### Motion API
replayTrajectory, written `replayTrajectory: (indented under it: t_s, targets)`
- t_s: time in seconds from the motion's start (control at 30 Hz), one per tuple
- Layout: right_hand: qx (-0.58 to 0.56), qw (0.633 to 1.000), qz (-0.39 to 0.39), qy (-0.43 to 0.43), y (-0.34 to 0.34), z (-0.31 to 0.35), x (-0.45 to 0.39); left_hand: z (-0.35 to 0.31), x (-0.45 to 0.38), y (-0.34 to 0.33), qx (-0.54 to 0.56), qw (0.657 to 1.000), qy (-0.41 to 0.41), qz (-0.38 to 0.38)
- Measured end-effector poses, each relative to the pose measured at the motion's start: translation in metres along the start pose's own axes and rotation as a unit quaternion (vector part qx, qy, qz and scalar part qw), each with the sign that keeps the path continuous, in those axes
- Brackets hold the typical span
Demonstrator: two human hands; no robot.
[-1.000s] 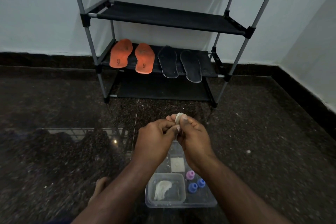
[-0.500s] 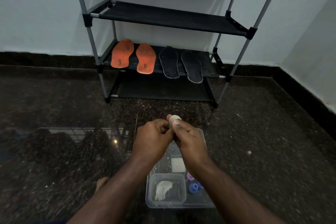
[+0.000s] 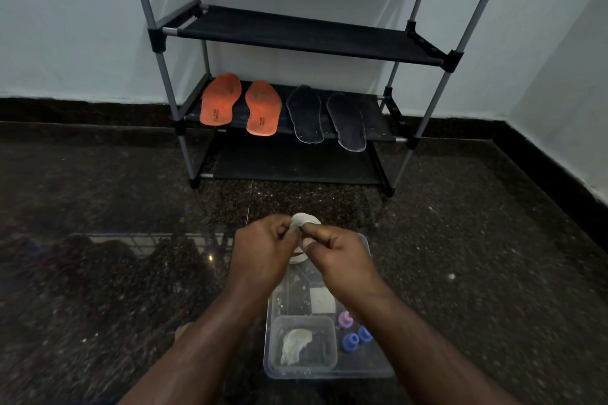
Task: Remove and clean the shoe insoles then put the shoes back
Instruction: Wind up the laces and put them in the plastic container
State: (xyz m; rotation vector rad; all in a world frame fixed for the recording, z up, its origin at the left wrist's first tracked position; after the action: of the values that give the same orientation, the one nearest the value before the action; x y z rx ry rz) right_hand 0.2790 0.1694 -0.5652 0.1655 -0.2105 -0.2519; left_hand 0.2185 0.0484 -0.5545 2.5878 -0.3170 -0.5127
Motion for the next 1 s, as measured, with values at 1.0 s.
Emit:
replayTrajectory:
  t_s: [1.0]
  targets:
    - [-0.184, 0.980, -0.015, -0.077, 0.020, -0.042, -0.026, 0.039, 0.019, -0.045, 0.420, 0.866, 0.270, 0.030]
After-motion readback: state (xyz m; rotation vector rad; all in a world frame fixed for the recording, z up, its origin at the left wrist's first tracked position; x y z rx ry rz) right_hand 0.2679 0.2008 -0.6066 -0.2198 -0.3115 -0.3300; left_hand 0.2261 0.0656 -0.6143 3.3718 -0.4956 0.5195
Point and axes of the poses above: each hand's wrist, its own x-axis away from the middle knuckle, its own y-axis out of the back of the hand, z = x × y, the point moved 10 cm from there along -x, towards the middle knuckle, and after that the axes turned 7 degrees about -y, right-handed, at the moved point
